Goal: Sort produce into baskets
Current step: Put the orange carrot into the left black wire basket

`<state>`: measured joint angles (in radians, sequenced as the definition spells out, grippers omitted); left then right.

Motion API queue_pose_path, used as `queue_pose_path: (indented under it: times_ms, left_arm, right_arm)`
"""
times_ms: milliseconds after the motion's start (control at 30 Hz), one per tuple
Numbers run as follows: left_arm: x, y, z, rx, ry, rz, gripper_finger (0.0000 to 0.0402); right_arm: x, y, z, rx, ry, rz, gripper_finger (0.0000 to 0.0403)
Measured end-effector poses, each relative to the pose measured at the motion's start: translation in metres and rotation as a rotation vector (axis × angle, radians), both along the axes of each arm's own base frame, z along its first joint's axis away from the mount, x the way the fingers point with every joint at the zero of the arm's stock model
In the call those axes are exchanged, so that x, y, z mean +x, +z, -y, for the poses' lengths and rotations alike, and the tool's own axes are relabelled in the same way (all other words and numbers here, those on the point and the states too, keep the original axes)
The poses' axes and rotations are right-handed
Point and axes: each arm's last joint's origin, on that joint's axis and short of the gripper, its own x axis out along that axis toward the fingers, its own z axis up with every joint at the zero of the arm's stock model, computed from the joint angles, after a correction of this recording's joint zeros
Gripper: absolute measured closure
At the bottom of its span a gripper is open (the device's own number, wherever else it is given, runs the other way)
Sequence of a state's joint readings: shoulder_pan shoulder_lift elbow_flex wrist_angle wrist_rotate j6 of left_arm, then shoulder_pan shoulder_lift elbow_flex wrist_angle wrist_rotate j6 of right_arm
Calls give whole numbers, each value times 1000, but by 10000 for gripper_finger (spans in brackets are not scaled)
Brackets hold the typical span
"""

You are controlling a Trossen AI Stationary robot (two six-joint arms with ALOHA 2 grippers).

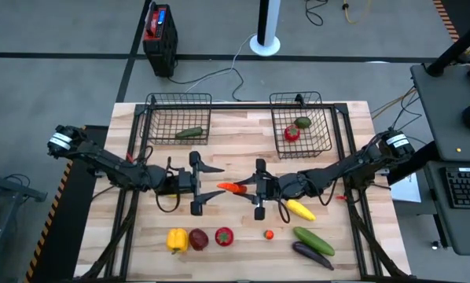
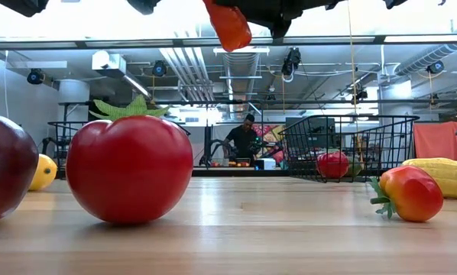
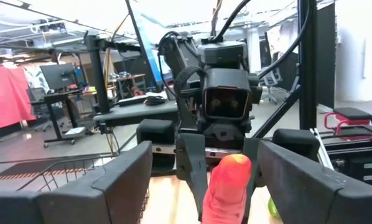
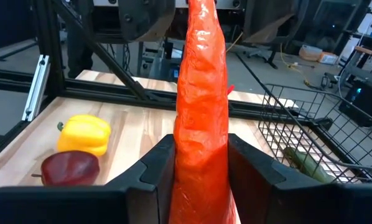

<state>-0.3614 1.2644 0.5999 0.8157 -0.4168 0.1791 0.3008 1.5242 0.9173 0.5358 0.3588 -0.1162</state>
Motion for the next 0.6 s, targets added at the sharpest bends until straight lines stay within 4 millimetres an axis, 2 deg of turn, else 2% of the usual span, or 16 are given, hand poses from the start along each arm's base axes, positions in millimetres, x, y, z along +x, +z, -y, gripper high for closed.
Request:
queue_pose_path:
  times_ms: [600]
  left_arm:
    - [1, -2, -2, 7, -2, -24, 213]
  right_arm:
    - [0, 0, 0, -2, -7, -2, 280]
